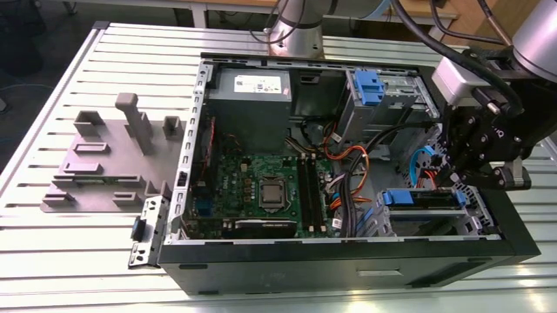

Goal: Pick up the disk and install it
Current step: 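Insert the second disk wire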

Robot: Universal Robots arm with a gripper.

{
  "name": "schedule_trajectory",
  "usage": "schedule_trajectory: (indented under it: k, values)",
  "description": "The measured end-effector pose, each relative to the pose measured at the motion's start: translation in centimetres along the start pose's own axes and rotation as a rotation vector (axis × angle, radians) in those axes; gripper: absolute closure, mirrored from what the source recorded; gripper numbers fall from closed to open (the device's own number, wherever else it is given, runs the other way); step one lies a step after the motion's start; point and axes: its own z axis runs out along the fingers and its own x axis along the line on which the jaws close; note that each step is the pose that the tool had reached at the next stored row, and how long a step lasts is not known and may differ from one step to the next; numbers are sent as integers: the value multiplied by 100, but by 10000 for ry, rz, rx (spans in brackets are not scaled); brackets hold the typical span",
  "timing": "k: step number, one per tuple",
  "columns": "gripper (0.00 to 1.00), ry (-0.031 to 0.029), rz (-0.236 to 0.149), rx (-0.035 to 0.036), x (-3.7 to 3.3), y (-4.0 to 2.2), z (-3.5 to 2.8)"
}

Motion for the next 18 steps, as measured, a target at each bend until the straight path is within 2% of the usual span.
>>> schedule_trajectory:
  k: [4, 9, 18]
  values:
    - [89, -9, 0, 0, -4, 0, 0]
    - [89, -71, 1, 2, -8, 0, 0]
    - [89, -72, 1, 1, -8, 0, -26]
